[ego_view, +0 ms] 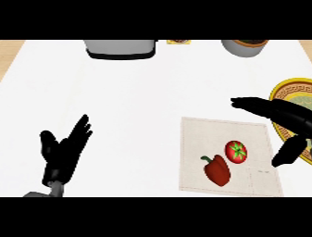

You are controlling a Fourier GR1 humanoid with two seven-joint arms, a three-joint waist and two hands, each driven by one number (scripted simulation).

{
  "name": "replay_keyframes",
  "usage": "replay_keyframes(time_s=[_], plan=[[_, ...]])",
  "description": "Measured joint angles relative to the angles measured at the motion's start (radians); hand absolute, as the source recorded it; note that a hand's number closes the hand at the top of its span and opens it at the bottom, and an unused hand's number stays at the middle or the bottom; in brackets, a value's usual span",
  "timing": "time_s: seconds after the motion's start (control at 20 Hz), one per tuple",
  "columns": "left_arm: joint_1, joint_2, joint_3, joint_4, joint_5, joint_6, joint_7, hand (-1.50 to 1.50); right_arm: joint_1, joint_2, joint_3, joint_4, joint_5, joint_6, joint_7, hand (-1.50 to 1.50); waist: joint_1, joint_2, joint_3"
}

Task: Pick the tomato from the placemat and place it in the plate

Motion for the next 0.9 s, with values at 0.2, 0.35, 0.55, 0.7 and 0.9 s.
replay_keyframes(time_s=[0.2, 0.35, 0.55, 0.7, 0.9], plan=[[0.037, 0.006, 0.021, -0.037, 0.001, -0.027, 0.008, 0.0, 0.051, 0.029, -0.003, -0.054, 0.048, 0.032, 0.034, -1.5, 0.001, 0.0, 0.0], [0.018, -0.023, 0.025, -0.012, -0.025, -0.027, 0.003, 0.0, 0.083, 0.045, -0.021, -0.069, 0.084, 0.052, 0.02, -1.5, 0.0, 0.0, 0.0], [0.023, -0.035, 0.044, -0.004, -0.04, -0.048, 0.002, 0.0, 0.123, 0.088, -0.042, -0.085, 0.148, 0.038, 0.018, -1.5, 0.001, 0.001, 0.0], [0.022, -0.046, 0.051, -0.006, -0.051, -0.053, 0.015, 0.0, 0.14, 0.106, -0.054, -0.112, 0.204, 0.021, 0.04, -1.5, 0.001, 0.0, 0.0], [0.026, -0.058, 0.063, -0.019, -0.069, -0.06, 0.021, 0.0, 0.152, 0.152, -0.061, -0.116, 0.28, -0.002, 0.072, -1.5, 0.002, 0.001, 0.0]])
